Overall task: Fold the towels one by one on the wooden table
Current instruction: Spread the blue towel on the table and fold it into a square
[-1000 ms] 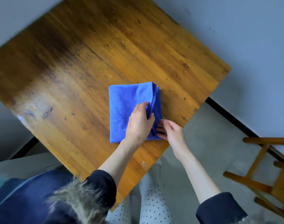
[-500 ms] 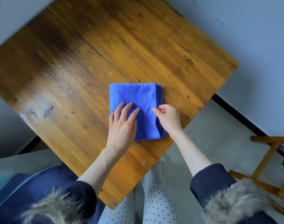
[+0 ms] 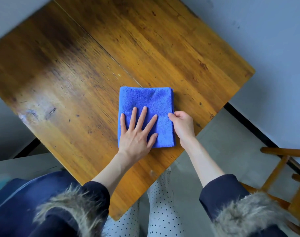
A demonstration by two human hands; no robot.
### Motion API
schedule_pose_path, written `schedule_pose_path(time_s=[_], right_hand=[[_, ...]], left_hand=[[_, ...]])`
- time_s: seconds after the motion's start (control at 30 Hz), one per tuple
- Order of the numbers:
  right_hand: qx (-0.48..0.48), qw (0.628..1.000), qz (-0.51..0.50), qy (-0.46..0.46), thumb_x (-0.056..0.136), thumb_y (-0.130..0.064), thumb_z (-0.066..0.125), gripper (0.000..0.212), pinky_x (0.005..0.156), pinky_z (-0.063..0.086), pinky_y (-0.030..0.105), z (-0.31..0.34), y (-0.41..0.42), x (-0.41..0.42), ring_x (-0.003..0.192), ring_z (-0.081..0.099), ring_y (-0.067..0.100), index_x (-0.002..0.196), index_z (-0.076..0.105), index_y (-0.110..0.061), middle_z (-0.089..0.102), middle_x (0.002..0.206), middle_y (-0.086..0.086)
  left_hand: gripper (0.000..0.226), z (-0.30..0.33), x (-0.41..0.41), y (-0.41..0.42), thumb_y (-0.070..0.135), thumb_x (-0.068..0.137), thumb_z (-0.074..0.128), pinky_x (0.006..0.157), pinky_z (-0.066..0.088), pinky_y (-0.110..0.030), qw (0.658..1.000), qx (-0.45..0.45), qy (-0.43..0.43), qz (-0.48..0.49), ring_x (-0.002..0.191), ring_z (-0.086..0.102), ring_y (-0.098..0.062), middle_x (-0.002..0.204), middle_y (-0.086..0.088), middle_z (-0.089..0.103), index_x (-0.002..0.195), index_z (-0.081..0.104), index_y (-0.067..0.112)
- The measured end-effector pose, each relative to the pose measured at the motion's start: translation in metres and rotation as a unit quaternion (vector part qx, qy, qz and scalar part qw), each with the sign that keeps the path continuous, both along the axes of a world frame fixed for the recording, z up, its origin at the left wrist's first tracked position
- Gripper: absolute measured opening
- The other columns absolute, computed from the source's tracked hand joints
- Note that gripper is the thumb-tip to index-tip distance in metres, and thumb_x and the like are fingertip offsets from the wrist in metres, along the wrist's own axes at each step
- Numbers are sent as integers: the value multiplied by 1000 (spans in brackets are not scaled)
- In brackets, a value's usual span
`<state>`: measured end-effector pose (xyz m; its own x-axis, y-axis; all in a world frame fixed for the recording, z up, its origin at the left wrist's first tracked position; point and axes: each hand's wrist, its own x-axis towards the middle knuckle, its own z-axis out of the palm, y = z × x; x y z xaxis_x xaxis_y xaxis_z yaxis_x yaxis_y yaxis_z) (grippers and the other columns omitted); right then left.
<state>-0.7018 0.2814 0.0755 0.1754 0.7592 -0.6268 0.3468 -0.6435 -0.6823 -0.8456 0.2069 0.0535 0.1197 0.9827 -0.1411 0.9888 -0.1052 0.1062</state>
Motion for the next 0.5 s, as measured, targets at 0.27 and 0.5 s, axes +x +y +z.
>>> schedule_pose_path(time_s=[0.27, 0.5], right_hand=[[158, 977, 75, -125, 91, -6, 52, 35, 89, 36, 26, 0, -56, -11, 109, 51, 28, 125, 48, -1, 55, 120, 15], [284, 892, 194, -292, 86, -3, 53, 48, 102, 36, 51, -4, -54, -10, 124, 45, 36, 134, 47, -5, 48, 134, 18]], left_hand=[[58, -2, 4, 1, 55, 91, 29, 109, 12, -63, 1000, 11, -10, 7, 139, 26, -37, 150, -9, 32, 141, 38, 28], [48, 12, -18, 29, 37, 95, 32, 109, 13, -61, 997, 61, -32, -28, 139, 23, -40, 150, -12, 31, 139, 41, 20]])
